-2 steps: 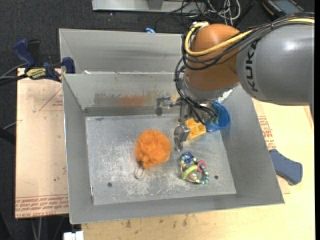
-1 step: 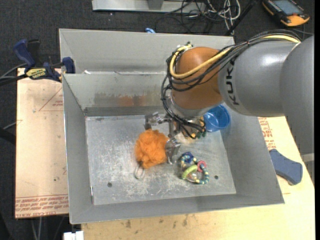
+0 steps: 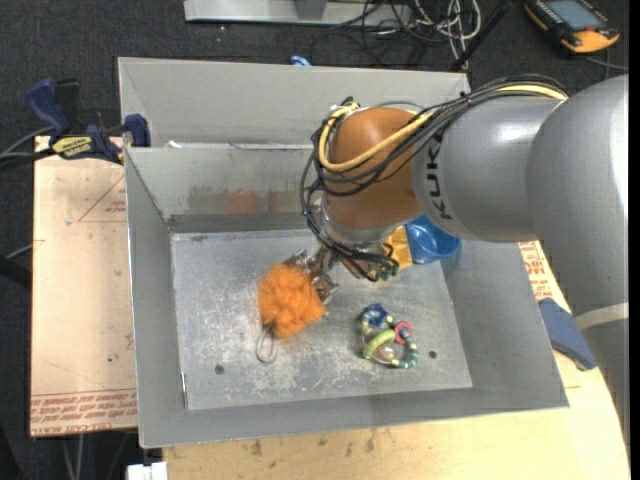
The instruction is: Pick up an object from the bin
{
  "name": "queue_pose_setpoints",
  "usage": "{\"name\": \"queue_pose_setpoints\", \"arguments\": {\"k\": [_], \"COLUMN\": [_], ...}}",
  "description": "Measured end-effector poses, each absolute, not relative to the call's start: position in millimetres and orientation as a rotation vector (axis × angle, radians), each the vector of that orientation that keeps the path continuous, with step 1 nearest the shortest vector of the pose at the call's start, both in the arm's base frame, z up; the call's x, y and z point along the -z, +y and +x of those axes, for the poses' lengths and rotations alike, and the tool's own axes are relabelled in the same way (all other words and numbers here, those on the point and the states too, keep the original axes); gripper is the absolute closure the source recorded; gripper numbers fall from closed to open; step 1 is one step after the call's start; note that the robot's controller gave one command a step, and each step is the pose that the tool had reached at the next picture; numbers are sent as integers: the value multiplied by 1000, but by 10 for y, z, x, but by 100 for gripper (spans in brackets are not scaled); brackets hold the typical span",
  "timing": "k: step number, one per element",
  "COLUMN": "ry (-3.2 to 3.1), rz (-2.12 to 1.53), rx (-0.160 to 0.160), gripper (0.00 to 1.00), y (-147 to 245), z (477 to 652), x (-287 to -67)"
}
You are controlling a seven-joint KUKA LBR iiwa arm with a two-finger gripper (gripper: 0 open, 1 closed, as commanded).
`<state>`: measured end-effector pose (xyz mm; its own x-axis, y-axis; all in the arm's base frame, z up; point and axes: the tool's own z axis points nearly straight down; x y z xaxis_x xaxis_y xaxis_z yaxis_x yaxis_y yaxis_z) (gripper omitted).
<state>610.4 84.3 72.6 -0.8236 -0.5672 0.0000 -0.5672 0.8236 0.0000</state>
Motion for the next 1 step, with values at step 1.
{"name": "queue_pose_setpoints", "arguments": {"k": [1], "ry": [3000], "rz": [-933], "rx": [0], "gripper": [100], "y": [842], "z": [6104], "x": [-726]}}
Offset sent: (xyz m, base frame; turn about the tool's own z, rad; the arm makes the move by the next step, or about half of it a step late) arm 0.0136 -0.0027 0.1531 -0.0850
